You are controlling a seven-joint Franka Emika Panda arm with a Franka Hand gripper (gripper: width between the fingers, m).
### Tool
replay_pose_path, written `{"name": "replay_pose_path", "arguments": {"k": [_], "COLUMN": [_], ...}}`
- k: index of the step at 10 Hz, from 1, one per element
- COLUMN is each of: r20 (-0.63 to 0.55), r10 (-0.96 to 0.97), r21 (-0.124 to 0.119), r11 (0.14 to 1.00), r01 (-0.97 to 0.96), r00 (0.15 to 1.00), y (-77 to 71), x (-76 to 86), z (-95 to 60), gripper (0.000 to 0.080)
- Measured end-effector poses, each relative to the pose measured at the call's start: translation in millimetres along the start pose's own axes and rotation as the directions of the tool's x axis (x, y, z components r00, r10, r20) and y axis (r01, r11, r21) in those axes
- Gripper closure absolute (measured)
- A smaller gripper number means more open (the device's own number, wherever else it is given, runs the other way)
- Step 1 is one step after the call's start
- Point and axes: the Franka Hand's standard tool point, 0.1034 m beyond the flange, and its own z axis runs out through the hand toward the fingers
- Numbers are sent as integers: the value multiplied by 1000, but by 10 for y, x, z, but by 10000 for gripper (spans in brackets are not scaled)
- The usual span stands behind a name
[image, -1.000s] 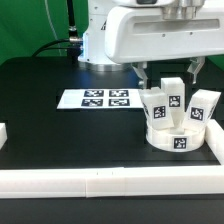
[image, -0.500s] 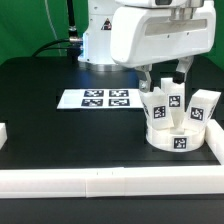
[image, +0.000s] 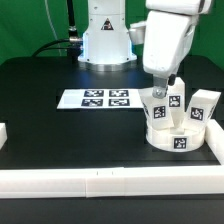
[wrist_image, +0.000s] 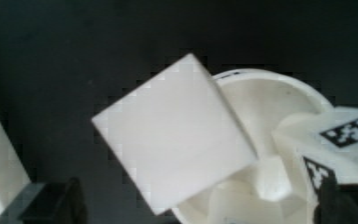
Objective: Assemble stool
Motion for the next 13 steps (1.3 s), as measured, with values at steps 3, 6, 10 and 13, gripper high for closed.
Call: {"name": "replay_pose_path", "arguments": {"k": [3, 6, 10, 13], "r20": [15, 32, 35, 34], "r10": [-174, -321, -307, -249], "r21": [-3, -5, 1, -1], "r11": [985, 947, 952, 968], "r01": [174, 321, 308, 249], "r00": [985, 947, 951, 968], "y": [6, 24, 17, 18], "x": [-38, -71, -91, -92], "z": [16, 20, 42, 42], "gripper": [150, 150, 469, 469]}}
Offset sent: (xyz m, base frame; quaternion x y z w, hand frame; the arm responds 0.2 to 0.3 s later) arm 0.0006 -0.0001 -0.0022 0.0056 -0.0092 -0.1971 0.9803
